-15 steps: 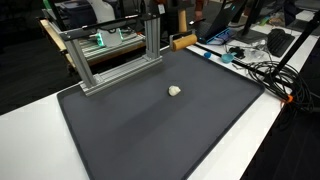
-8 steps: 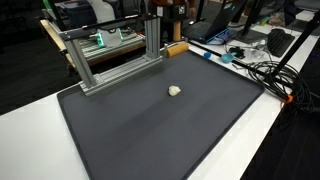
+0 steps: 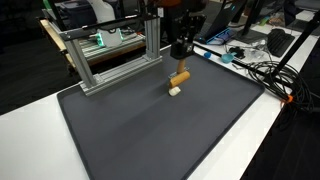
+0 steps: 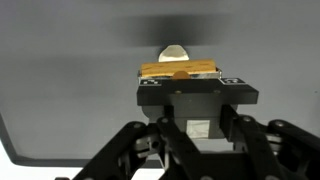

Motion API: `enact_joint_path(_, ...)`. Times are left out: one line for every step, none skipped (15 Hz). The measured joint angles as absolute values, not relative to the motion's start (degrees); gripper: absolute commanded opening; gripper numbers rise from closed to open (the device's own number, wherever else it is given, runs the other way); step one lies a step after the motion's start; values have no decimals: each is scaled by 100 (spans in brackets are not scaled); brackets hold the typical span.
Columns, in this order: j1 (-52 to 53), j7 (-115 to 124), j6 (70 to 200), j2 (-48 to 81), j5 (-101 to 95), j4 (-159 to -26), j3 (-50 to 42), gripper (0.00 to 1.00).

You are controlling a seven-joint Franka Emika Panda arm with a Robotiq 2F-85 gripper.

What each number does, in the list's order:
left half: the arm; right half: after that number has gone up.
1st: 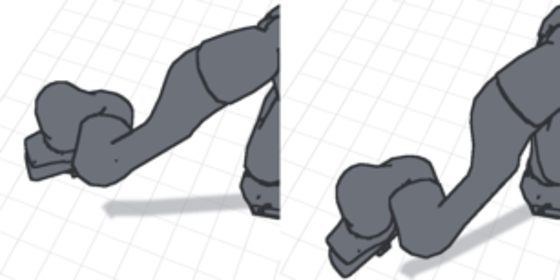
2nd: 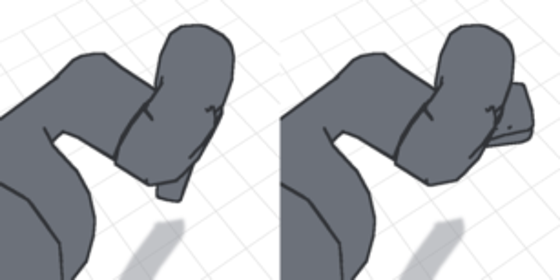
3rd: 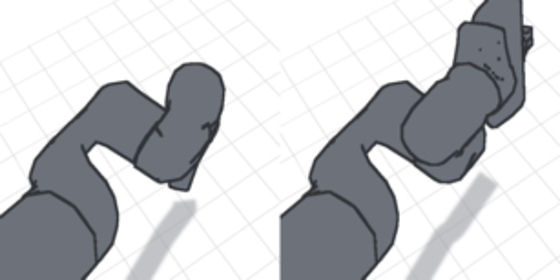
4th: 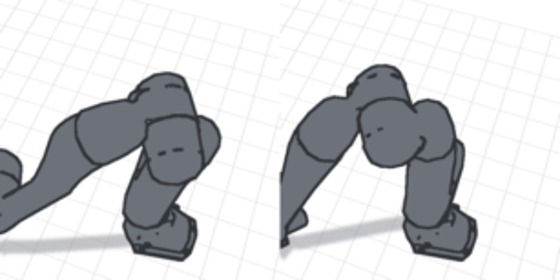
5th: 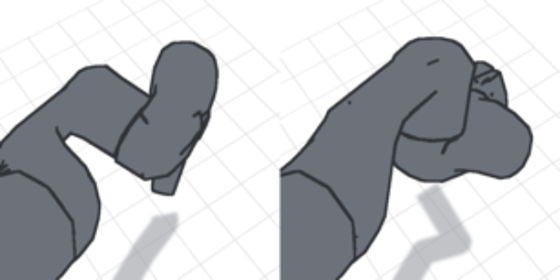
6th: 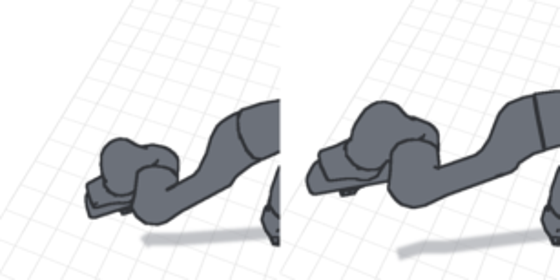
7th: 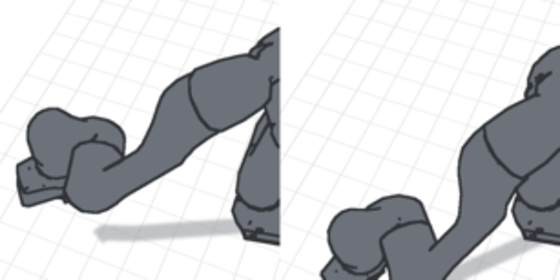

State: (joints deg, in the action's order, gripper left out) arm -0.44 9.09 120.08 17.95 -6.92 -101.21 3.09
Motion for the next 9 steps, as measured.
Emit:
enact_joint_path(-53, 821, 11894, 1974, -618, -9933, 271, 46)
enact_joint_path(-57, 740, 11789, 2092, -548, -9769, 263, 21)
enact_joint_path(-49, 710, 11719, 2143, -513, -9665, 264, 21)
enact_joint_path(-34, 709, 11706, 2153, -510, -9638, 258, 21)
enact_joint_path(-24, 709, 11708, 2159, -508, -9652, 253, 21)
enact_joint_path(-23, 710, 11711, 2160, -456, -9673, 253, 46)
enact_joint_path(-18, 710, 11711, 2168, -444, -9684, 250, 46)
enact_joint_path(-13, 710, 11711, 2179, -445, -9687, 243, 46)
enact_joint_path(-8, 710, 11711, 2190, -445, -9687, 237, 46)
